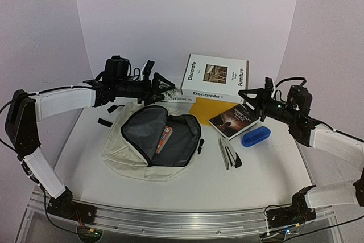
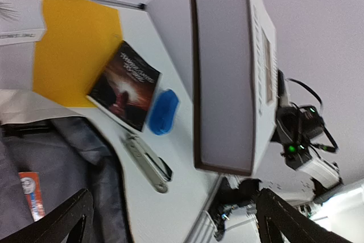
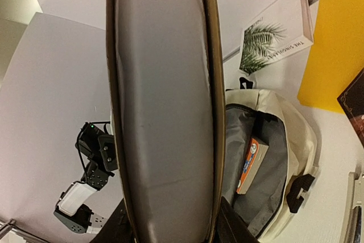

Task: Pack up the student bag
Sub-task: Place the book in the student bag.

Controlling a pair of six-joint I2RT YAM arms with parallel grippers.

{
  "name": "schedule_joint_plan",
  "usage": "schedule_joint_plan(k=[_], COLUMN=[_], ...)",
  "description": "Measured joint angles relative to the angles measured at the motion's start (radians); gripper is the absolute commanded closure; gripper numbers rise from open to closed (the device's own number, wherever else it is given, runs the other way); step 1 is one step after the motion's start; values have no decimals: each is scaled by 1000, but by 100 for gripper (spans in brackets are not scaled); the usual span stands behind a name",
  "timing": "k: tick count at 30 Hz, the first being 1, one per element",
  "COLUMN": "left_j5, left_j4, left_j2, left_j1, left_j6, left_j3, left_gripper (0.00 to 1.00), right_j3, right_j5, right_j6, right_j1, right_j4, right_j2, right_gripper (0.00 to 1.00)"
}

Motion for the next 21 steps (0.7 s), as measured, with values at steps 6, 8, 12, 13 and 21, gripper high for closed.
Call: schedule_joint_plan(k=[6, 8, 12, 13, 21], left_j5=[-291, -346, -441, -451, -454], left_j4=[-312, -373, -473, -482, -525], left_j2=[-62, -117, -182, -182, -93], left_j1=[48, 100, 181, 187, 188], left_j6=[47, 43, 35, 34, 17], left_j3=[-6, -69, -174, -187, -234], left_gripper=[0, 0, 0, 0, 20], right_j3=[-3, -5, -16, -17, -19], right_j5=[29, 38, 43, 43, 62], right_j6=[-5, -6, -10, -11, -16], right_j1=[74, 96, 125, 129, 180], right_j4=[-3, -3, -4, -4, -8], right_j2=[102, 139, 197, 206, 255], right_gripper=[72, 72, 72, 71, 72])
